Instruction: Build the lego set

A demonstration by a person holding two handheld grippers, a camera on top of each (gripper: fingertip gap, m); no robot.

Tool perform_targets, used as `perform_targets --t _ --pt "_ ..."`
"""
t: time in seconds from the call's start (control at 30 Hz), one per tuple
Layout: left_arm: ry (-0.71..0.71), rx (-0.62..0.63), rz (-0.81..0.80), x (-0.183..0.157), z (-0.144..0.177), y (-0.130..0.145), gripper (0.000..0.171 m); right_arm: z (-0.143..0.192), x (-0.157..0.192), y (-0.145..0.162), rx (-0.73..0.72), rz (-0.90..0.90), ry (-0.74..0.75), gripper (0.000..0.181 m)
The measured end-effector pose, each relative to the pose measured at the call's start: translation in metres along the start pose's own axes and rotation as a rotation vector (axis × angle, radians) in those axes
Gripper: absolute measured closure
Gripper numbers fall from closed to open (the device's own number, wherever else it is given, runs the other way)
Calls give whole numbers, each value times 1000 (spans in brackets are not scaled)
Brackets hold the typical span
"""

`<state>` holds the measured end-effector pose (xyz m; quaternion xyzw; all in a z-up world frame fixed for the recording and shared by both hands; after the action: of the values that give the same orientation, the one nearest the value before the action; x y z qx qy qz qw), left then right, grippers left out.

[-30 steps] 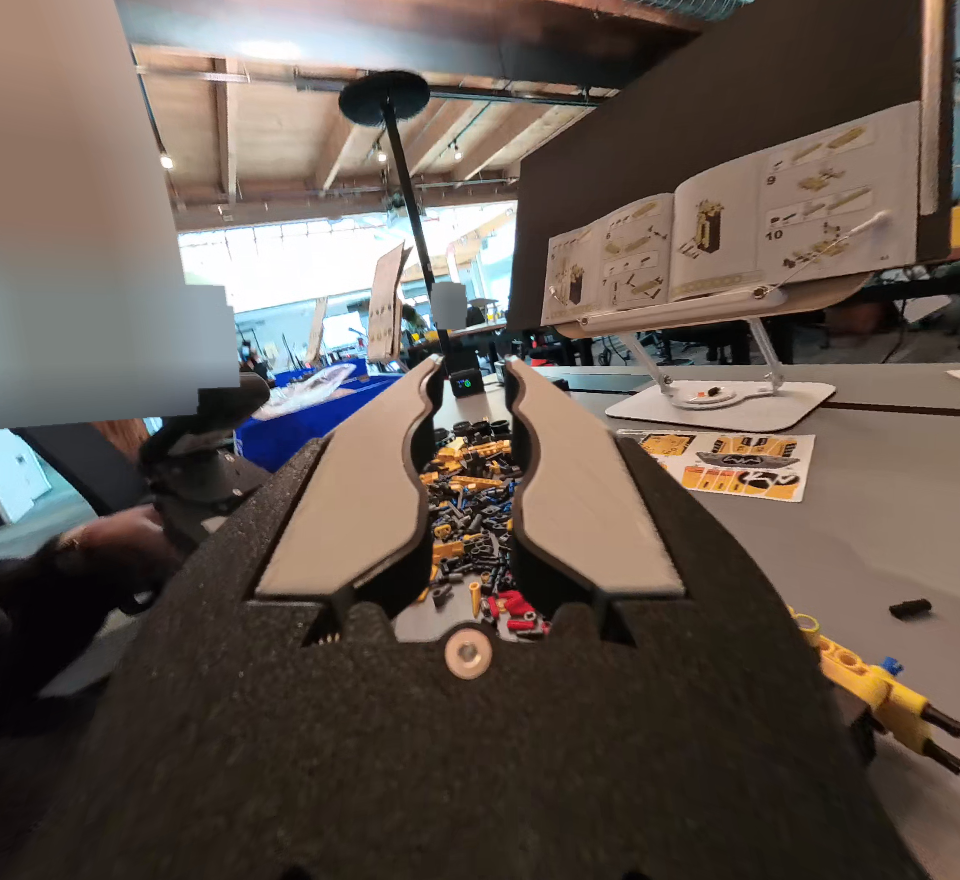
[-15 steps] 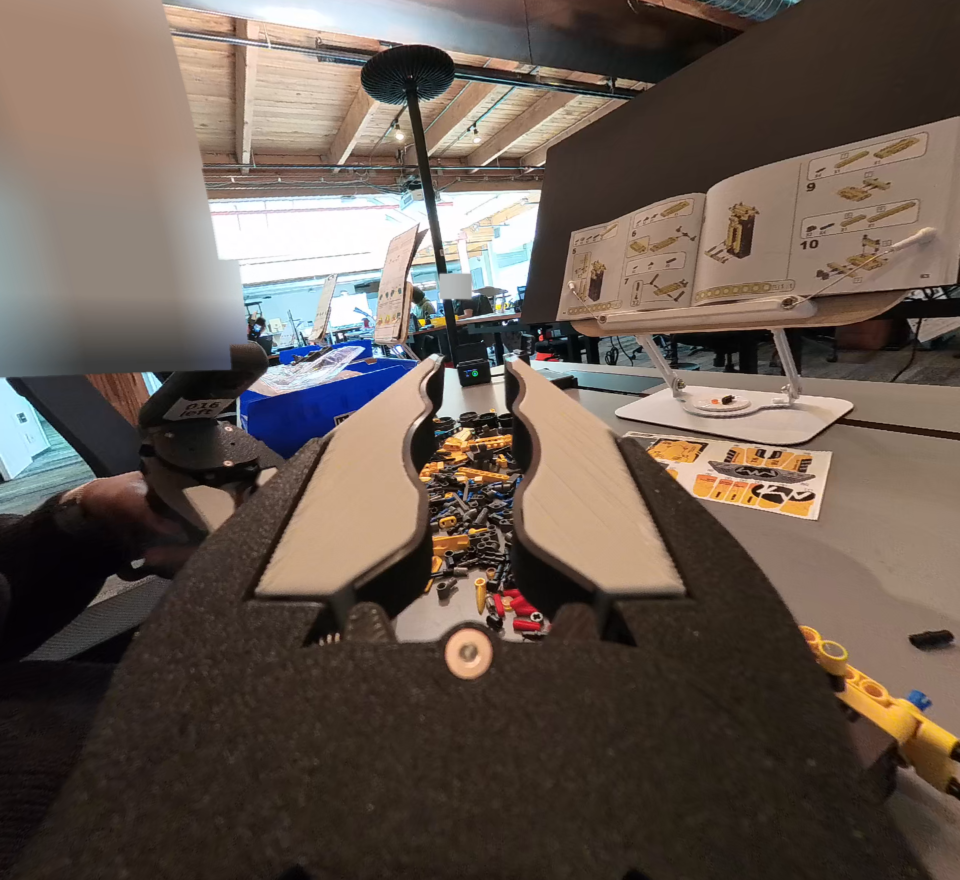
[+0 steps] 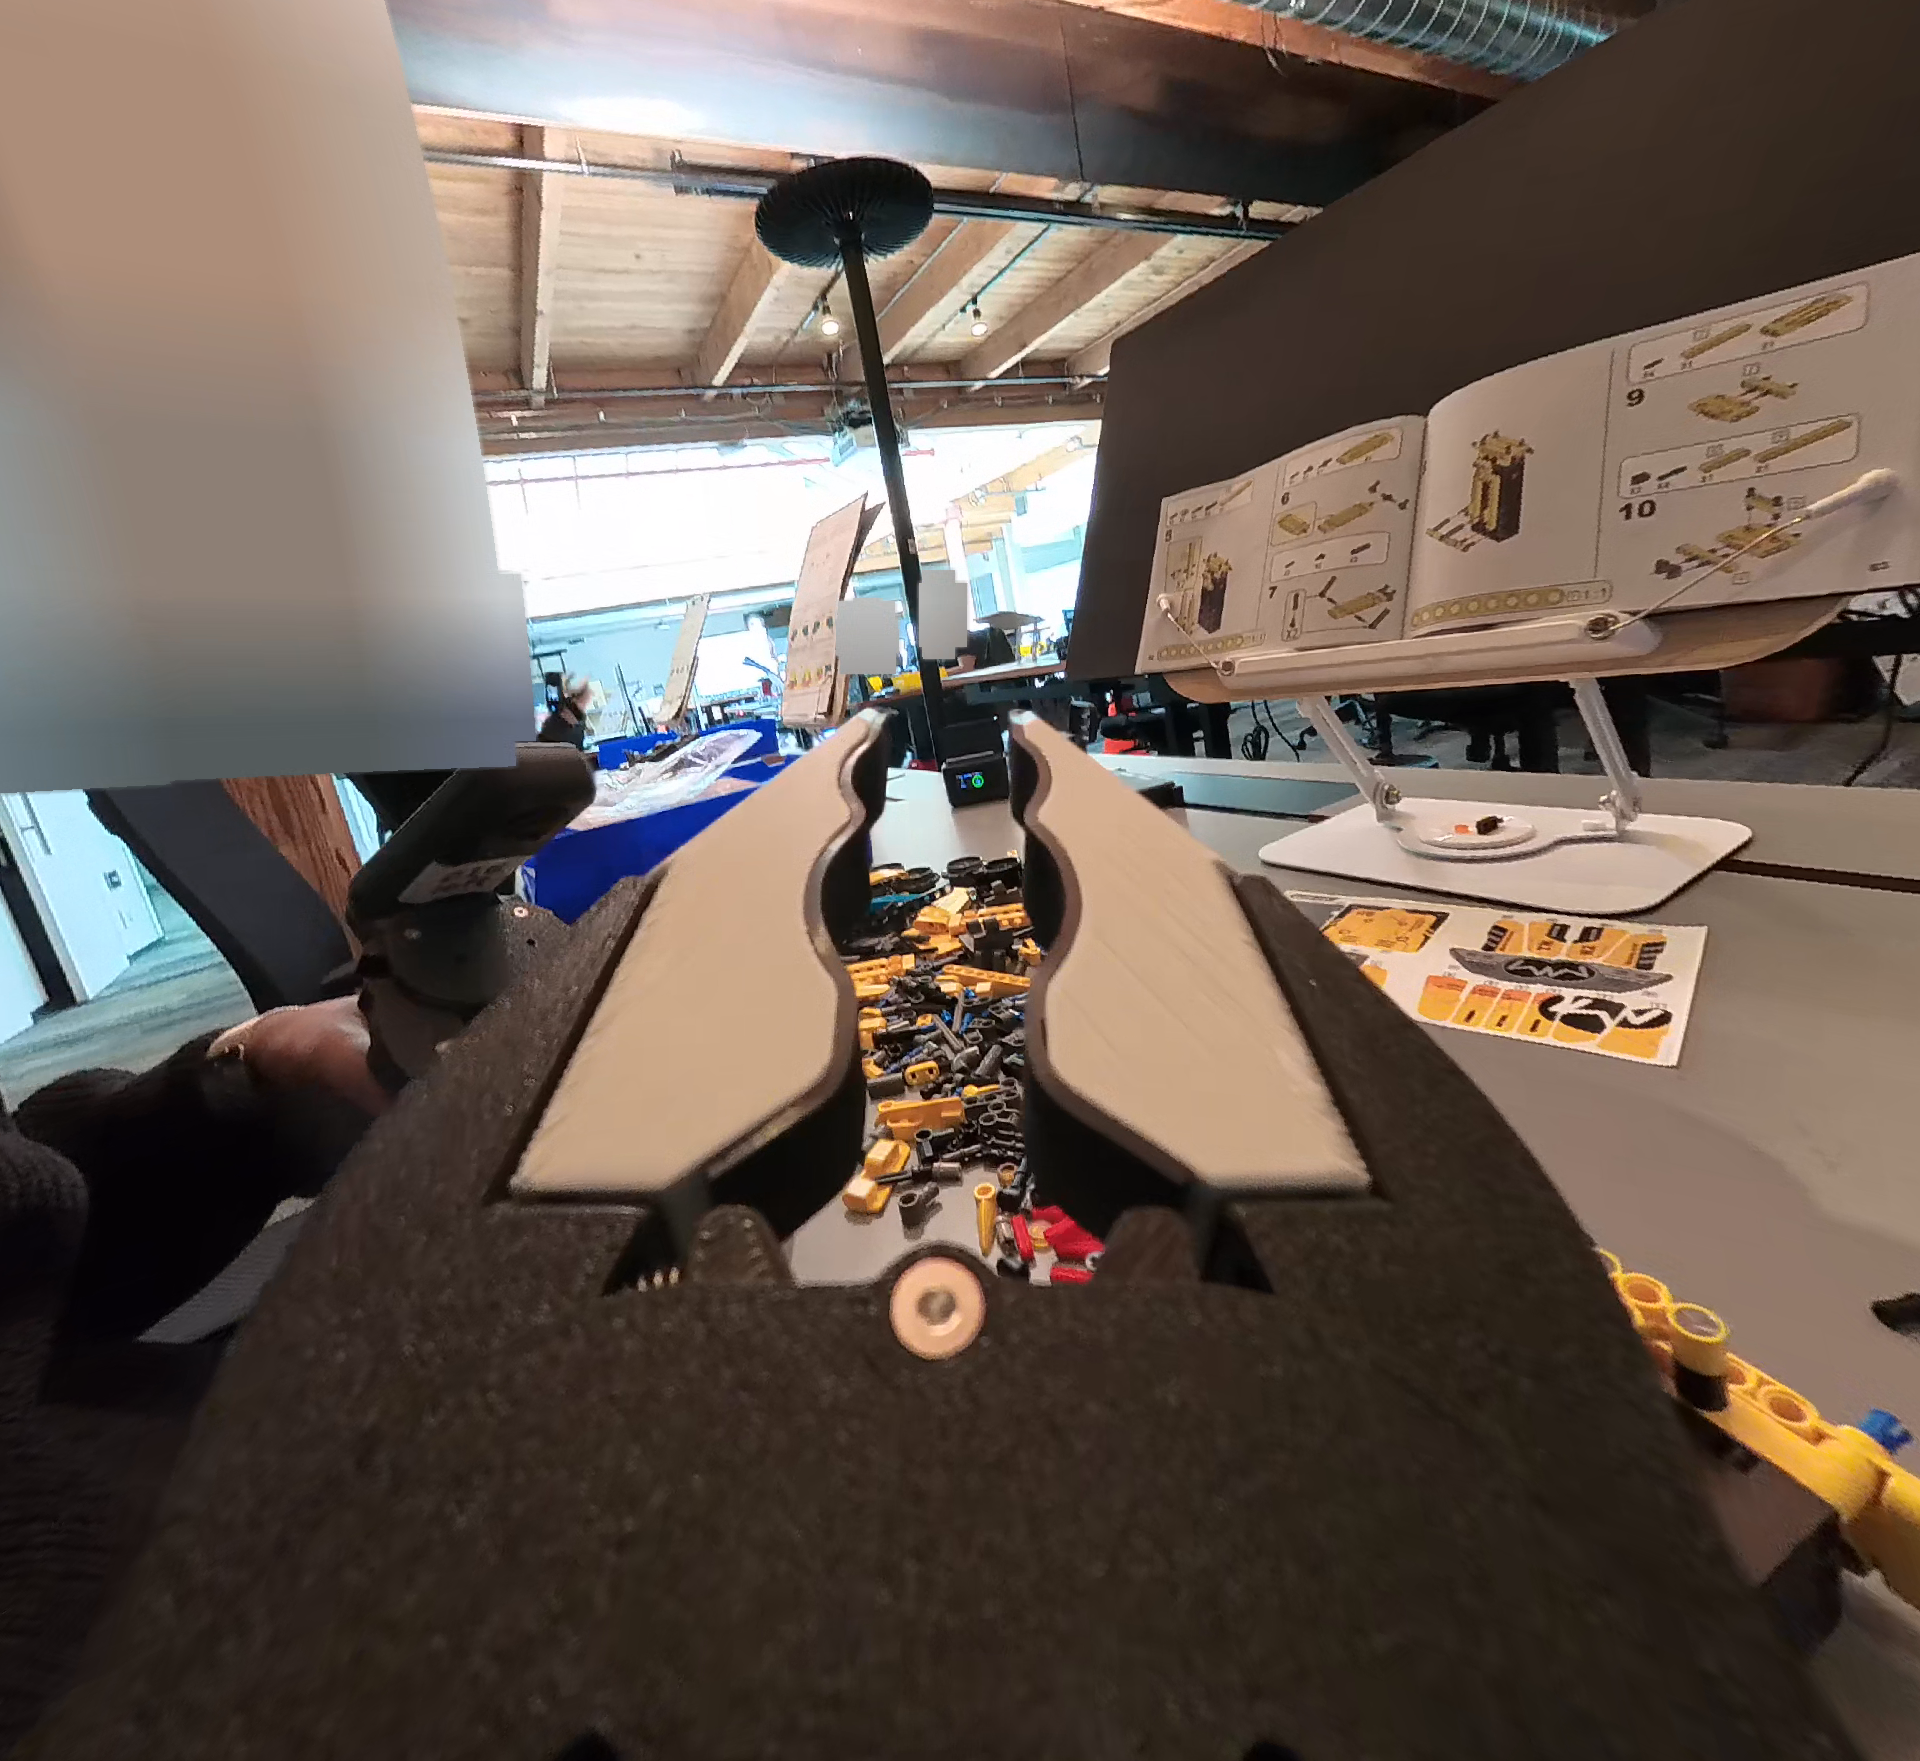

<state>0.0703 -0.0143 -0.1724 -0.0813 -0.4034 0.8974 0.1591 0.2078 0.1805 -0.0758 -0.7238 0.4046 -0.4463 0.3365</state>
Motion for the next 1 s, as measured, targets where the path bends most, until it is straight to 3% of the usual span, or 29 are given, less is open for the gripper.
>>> perform_targets --t 0.13,0.43,0.63,0.8,1.0 --pt "-39 3 -78 -1 2 -1 146 3 -1 -3 -29 -3 3 159" --pt "-198 10 81 29 15 6 151 10 -4 -10 -92 -6 33 159" --pt "-148 39 102 24 14 8 151 17 -10 -15 -149 -47 50 159" --pt "-13 55 86 7 14 6 151 16 -11 -15 -148 -57 44 159" --pt "98 -53 116 -3 17 -6 150 14 -10 -14 -136 -51 41 159"
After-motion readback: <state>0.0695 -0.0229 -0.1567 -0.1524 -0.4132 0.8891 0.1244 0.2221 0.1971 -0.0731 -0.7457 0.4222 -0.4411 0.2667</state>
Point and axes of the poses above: each gripper's, where its closed fingertips meet, z back along the fingers, y out of its underside, x = y × z across the jaws, the point moved 7 cm from there along z, back along the fingers, and after that the axes turned 12 degrees about -z, right-handed, at the moved point
